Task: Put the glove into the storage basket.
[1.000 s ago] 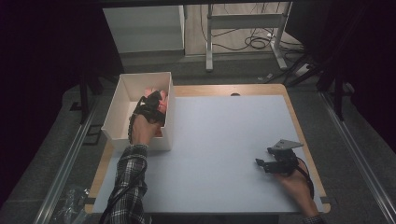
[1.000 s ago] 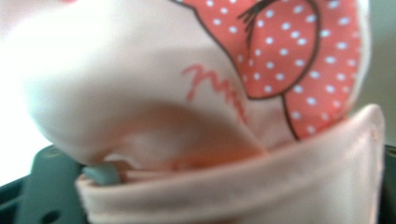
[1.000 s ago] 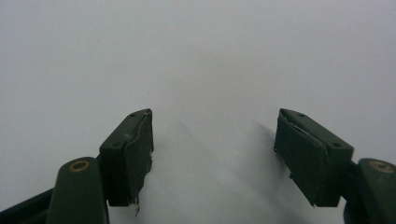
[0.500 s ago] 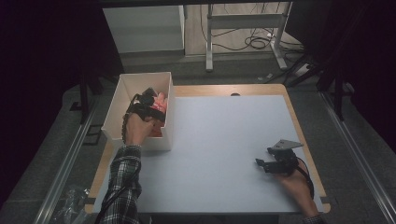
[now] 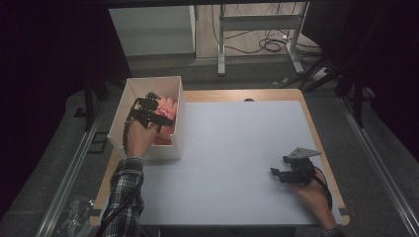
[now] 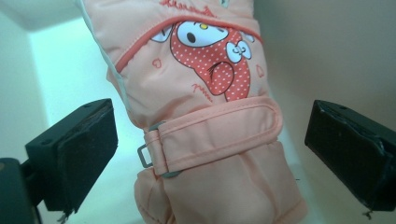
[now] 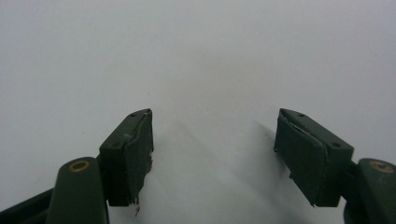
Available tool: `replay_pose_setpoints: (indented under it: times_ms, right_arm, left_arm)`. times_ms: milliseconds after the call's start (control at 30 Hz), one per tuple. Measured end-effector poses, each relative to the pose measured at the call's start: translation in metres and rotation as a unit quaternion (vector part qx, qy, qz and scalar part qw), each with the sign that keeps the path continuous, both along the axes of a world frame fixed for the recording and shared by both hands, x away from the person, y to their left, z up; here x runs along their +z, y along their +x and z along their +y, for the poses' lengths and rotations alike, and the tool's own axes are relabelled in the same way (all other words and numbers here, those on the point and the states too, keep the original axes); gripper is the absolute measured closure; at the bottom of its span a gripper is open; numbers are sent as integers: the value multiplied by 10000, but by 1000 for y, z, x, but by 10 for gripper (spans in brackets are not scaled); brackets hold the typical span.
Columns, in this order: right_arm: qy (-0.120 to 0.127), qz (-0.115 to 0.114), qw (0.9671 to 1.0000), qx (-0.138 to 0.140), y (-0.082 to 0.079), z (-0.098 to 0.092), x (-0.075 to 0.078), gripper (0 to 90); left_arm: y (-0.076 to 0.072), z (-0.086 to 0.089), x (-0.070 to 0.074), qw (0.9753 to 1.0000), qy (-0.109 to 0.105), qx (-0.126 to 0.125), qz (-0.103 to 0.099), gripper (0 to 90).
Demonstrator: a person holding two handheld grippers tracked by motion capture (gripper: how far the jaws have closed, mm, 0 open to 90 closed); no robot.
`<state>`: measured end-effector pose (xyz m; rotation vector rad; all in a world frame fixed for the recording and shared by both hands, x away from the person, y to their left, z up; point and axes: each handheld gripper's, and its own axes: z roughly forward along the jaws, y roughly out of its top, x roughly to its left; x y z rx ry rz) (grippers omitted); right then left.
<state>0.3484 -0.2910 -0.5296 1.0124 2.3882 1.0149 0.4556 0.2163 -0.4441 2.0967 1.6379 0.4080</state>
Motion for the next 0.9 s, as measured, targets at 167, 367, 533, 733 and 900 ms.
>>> replay_pose_setpoints:
  times_ms: [167, 367, 533, 733, 900]
  right_arm:
    - [1, 1, 10000, -1, 0, 0, 0, 284]
    - [0, 4, 10000, -4, 0, 0, 0, 284]
    - [-1, 0, 10000, -2, 0, 0, 0, 284]
    - [-1, 0, 10000, -2, 0, 0, 0, 284]
    - [-2, -2, 10000, -3, 0, 0, 0, 284]
  left_arm:
    - [-5, 3, 5, 9998, 28, -53, -179, 30]
    - [-13, 7, 10, 9991, -146, -133, -380, 27]
    - [-17, 10, 14, 9983, -260, -170, -486, 24]
    - [-24, 13, 19, 9970, -342, -244, -647, 23]
    - [-31, 17, 24, 9952, -374, -364, -828, 23]
